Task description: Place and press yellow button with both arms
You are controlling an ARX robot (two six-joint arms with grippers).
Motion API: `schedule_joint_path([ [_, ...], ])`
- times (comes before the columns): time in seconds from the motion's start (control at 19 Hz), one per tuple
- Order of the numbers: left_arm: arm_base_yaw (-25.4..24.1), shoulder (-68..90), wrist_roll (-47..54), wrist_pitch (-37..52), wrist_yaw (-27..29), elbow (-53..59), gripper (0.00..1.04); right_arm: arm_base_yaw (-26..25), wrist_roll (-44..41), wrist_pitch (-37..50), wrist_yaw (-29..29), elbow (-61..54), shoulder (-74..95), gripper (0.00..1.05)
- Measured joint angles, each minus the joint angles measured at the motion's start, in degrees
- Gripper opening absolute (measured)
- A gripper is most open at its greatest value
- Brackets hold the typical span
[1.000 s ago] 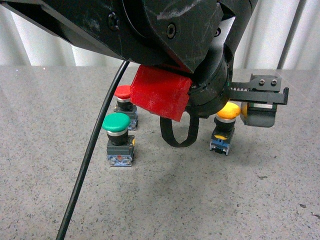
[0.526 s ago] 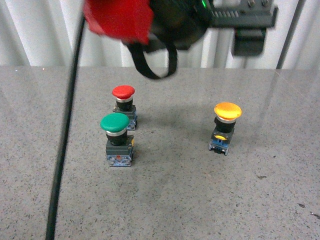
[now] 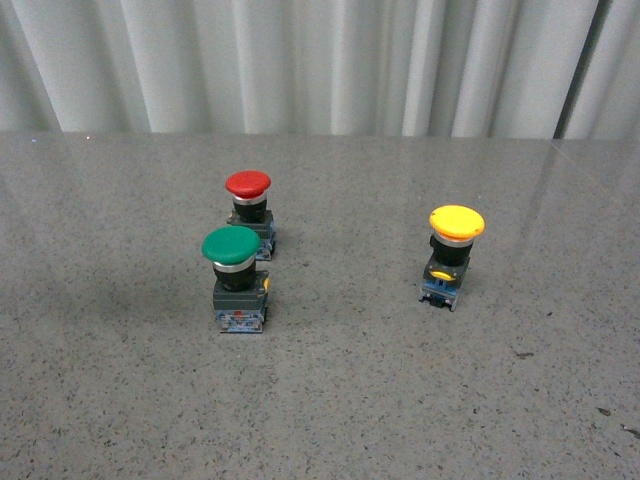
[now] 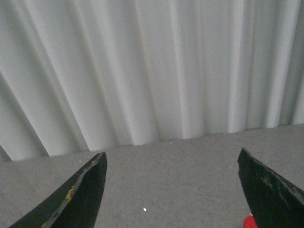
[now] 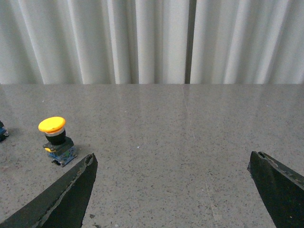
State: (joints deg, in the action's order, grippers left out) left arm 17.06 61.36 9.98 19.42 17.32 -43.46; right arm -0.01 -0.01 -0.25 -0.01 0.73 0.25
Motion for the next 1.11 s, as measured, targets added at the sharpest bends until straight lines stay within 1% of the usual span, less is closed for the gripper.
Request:
schedule_joint_path([
  [0.05, -1.5, -5.2, -4.3, 1.7, -1.5, 5.9, 0.69, 0.0, 0.0, 0.0, 0.0, 0.0, 0.0, 0.98],
  [0.16, -4.7, -10.4, -8.2, 4.7, -4.3, 15.0, 0.46, 0.0, 0.0, 0.0, 0.0, 0.0, 0.0, 0.98],
  [0.26, -6.7, -12.8, -8.9, 5.8, -6.7, 21.6, 0.26, 0.0, 0.0, 0.0, 0.0, 0.0, 0.0, 0.98],
  [0.37, -8.3, -16.7, -9.6, 7.3, -8.6, 25.6, 0.06, 0.0, 0.0, 0.0, 0.0, 0.0, 0.0, 0.98],
  [0.42, -9.0, -18.0, -9.8, 7.7, -9.1, 26.7, 0.01, 0.0, 0.0, 0.0, 0.0, 0.0, 0.0, 0.98],
  [0.63, -12.5, -24.8, -9.7, 7.1, -13.0, 33.9, 0.02, 0.0, 0.0, 0.0, 0.0, 0.0, 0.0, 0.98],
  [0.68, -15.5, -26.4, -9.7, 6.8, -16.2, 34.8, 0.02, 0.0, 0.0, 0.0, 0.0, 0.0, 0.0, 0.98],
  [0.74, -16.9, -27.3, -9.8, 6.6, -16.9, 35.4, 0.02, 0.0, 0.0, 0.0, 0.0, 0.0, 0.0, 0.98],
  [0.79, -17.5, -28.4, -9.8, 6.1, -16.3, 36.1, 0.02, 0.0, 0.0, 0.0, 0.0, 0.0, 0.0, 0.98],
  [0.84, -17.2, -30.1, -9.8, 5.3, -17.3, 37.2, 0.02, 0.0, 0.0, 0.0, 0.0, 0.0, 0.0, 0.98],
  [1.11, -17.0, -36.4, -9.8, 1.7, -17.3, 39.9, 0.02, 0.0, 0.0, 0.0, 0.0, 0.0, 0.0, 0.98],
])
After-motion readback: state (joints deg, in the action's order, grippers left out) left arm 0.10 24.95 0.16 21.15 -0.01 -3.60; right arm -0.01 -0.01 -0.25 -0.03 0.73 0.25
